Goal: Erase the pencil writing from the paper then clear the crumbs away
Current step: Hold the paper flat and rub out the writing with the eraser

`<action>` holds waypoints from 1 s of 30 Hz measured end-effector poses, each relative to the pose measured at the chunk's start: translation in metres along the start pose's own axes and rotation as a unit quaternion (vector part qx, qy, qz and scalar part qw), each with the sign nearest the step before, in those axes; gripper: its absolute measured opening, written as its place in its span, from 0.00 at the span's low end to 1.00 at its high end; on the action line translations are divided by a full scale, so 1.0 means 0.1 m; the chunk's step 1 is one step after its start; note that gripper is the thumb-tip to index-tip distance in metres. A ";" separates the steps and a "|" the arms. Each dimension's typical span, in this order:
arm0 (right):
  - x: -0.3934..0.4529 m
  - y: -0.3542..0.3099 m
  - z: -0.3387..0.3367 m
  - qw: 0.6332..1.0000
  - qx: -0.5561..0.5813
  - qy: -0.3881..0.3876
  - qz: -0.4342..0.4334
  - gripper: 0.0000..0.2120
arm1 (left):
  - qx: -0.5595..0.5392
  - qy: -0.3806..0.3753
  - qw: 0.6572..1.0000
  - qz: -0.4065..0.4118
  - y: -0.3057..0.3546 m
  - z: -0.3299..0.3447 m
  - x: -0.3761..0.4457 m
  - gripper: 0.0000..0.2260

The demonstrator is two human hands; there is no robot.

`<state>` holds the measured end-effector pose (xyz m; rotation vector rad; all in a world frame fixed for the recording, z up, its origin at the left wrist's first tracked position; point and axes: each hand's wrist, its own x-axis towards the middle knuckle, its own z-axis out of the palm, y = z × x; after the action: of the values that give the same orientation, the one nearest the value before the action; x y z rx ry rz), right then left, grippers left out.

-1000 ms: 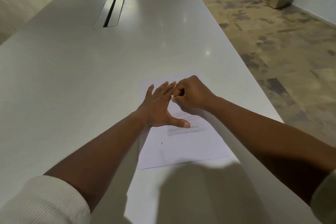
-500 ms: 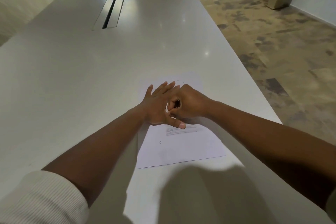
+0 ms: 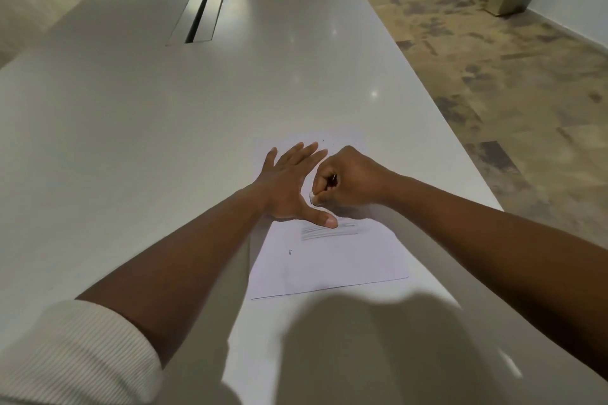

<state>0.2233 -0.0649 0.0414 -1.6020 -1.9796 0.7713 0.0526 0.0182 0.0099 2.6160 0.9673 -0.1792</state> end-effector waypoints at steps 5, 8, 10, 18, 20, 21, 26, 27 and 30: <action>0.10 0.13 -0.16 0.991 -0.046 0.120 0.042 0.06 | 0.015 -0.015 1.000 -0.004 0.02 -0.01 -0.01 0.62; 0.09 0.18 -0.22 0.990 -0.051 0.119 0.059 0.05 | 0.014 -0.015 1.000 -0.003 0.01 -0.01 0.00 0.61; 0.04 0.14 -0.19 0.994 -0.039 0.093 0.043 0.05 | 0.010 -0.013 1.000 -0.004 0.01 -0.01 0.00 0.62; -0.09 -0.01 -0.10 0.998 -0.034 -0.049 0.007 0.04 | 0.010 -0.005 1.000 0.000 -0.01 0.01 0.01 0.62; -0.04 0.04 -0.15 0.999 -0.035 0.011 0.031 0.04 | 0.003 -0.007 1.000 0.002 -0.02 0.01 0.01 0.63; -0.02 0.08 -0.19 0.997 -0.039 0.052 0.045 0.05 | 0.001 -0.007 1.000 0.002 -0.02 0.01 0.01 0.63; 0.03 0.15 -0.27 0.991 -0.062 0.099 0.060 0.05 | -0.002 -0.005 1.000 0.000 -0.03 0.02 0.01 0.63; 0.01 0.14 -0.25 0.993 -0.056 0.088 0.053 0.06 | -0.002 -0.004 1.000 0.000 -0.03 0.02 0.01 0.63; -0.07 0.07 -0.16 0.999 -0.033 0.025 0.032 0.06 | -0.002 -0.003 1.000 -0.001 -0.03 0.02 0.02 0.64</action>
<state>0.2405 -0.0684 0.0478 -1.7146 -1.9455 0.6894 0.0524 0.0206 0.0065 2.6091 0.9684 -0.1858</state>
